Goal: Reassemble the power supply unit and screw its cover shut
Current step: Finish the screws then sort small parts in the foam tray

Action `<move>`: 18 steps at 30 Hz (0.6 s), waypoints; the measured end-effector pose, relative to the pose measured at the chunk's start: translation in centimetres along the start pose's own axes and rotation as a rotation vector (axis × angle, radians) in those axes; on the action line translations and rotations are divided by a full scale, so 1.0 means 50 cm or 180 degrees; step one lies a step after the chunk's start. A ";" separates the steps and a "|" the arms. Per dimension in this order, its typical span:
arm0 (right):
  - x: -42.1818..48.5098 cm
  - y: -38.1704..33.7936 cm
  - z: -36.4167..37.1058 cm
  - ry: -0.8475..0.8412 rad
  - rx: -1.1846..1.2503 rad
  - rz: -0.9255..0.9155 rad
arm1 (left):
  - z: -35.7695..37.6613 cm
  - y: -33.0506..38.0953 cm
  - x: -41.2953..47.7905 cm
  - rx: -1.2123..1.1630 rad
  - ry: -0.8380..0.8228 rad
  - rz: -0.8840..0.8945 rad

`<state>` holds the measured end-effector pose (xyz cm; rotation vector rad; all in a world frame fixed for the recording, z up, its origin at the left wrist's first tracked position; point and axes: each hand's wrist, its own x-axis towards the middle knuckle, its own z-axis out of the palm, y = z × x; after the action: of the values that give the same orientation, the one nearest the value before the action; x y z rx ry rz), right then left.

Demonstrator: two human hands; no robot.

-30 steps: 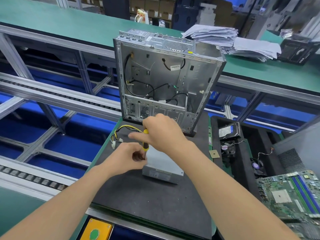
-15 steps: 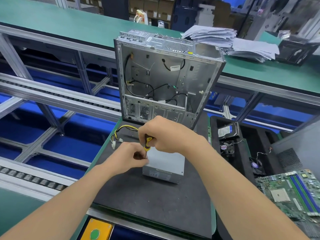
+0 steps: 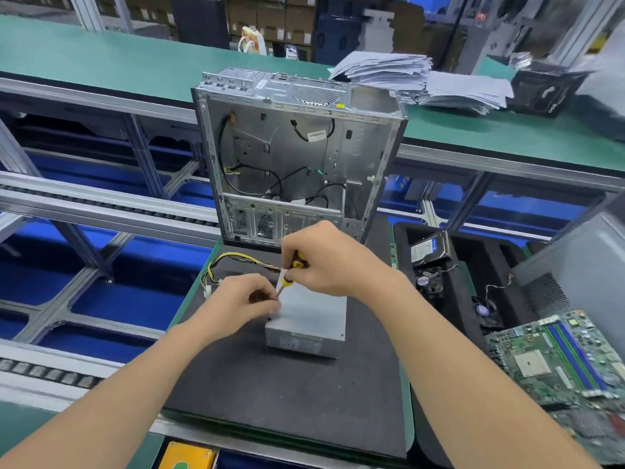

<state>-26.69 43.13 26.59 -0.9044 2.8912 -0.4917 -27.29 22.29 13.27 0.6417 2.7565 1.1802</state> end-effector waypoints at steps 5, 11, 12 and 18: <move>-0.082 0.119 -0.037 -0.0086 -0.0101 0.0693 | 0.039 0.088 0.078 -0.0372 0.0418 -0.0090; -0.256 0.299 0.003 -0.0264 0.0250 0.1314 | 0.196 0.258 0.175 -0.2067 0.0812 -0.0461; -0.291 0.329 0.017 -0.0183 0.0362 0.1480 | 0.231 0.283 0.185 -0.2239 0.0794 -0.0545; -0.471 0.475 0.140 0.0506 0.0762 0.2788 | 0.441 0.357 0.199 -0.1167 -0.0134 -0.0359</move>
<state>-19.04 72.91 11.70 0.4554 2.8781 -0.7845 -25.10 52.20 11.36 0.4571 2.4099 1.5667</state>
